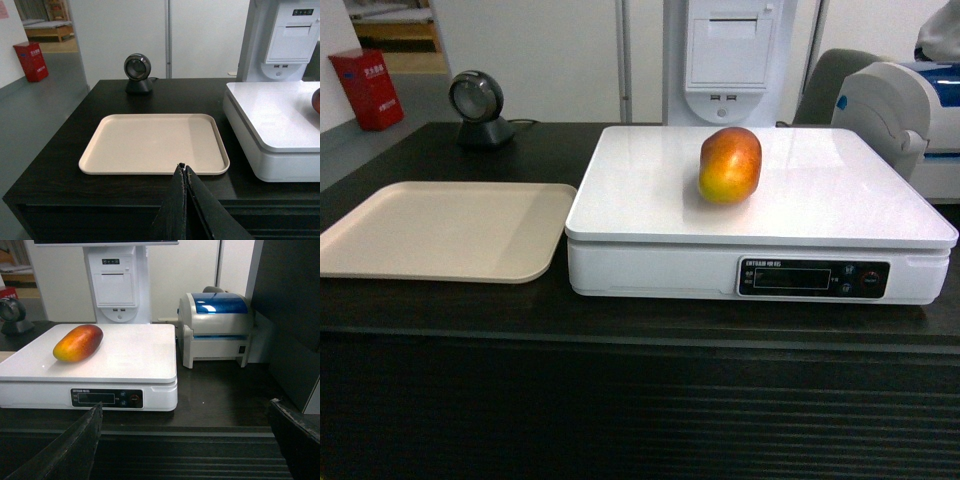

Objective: Place dark red mango on scale at checkout

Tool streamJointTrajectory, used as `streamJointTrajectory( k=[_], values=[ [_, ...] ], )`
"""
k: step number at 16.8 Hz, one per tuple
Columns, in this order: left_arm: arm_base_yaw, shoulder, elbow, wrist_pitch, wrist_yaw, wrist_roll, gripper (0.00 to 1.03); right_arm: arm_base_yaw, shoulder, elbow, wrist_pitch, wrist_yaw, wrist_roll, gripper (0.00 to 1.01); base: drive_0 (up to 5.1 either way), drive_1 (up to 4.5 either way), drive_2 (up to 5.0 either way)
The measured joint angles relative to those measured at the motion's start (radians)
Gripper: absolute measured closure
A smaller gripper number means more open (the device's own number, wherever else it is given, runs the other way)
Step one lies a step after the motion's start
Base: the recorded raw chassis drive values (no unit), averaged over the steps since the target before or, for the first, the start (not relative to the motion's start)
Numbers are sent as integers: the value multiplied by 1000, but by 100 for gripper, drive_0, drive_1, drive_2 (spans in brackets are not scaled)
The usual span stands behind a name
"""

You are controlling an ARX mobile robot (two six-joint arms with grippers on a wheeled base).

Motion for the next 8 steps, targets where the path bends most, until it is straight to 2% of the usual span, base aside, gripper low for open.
streamJointTrajectory(
  k=[1,2,4,8],
  values=[
    [0,-106,-28,-76,0,0,101,0,0,0,0,0,0,3,0,0,0],
    [0,-166,-66,-99,1,0,101,0,0,0,0,0,0,3,0,0,0],
    [0,-360,-66,-274,0,0,101,0,0,0,0,0,0,3,0,0,0],
    [0,-416,-66,-334,0,0,101,0,0,0,0,0,0,3,0,0,0]
  ],
)
